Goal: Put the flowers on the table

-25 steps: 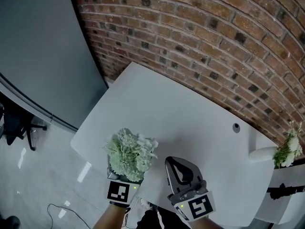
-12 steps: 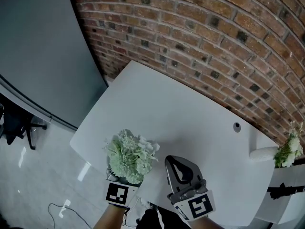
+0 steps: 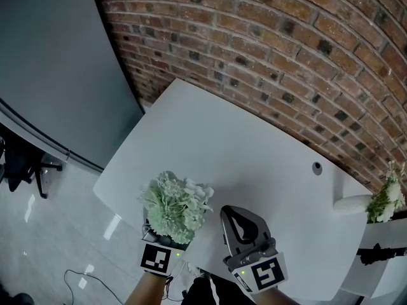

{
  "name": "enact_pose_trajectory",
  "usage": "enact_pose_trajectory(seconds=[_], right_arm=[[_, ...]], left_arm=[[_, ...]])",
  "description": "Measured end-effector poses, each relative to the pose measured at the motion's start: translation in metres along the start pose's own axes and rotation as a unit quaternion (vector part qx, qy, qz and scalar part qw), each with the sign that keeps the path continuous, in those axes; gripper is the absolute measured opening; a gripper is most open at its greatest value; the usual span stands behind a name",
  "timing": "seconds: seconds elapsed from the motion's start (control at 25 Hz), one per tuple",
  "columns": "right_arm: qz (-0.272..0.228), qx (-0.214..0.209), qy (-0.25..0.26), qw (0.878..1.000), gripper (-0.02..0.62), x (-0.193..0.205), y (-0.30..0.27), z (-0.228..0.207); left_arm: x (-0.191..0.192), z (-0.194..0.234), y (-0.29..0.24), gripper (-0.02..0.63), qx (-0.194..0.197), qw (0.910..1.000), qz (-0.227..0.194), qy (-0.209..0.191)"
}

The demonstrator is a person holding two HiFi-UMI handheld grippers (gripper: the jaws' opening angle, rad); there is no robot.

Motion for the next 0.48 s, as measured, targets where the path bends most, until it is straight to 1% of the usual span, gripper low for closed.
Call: enact_pose_trajectory(seconds=[0.28,0.4,0.48], right_arm=[[-0.002,-0.003,0.001,1.000,0.020,-0.0007,-0.0027,0.0033],[-0.005,0.002,-0.011,1.000,0.020,-0.0019,-0.0031,0.0052],[-0.005,-0.001,-0.005,1.000,0.020,-0.0020,-0.0029,0.0062]], left_arm=[[-0.0004,0.0018,0.0028,0.354,0.001,1.0000,-0.002,0.006],[-0.0008,0.0005,0.0045,0.360,0.005,1.0000,-0.004,0.006],[-0.0008,-0.0002,0.0053,0.367,0.007,0.9999,-0.005,0.007]])
Point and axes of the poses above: the fingertips, and each gripper's own axes: y backward along the fingers, z to its left, x out of its underside, the point moved 4 cm from there along y, backward along the fingers, and after that the axes turned 8 degrees about -x, right-handed, at the moved point
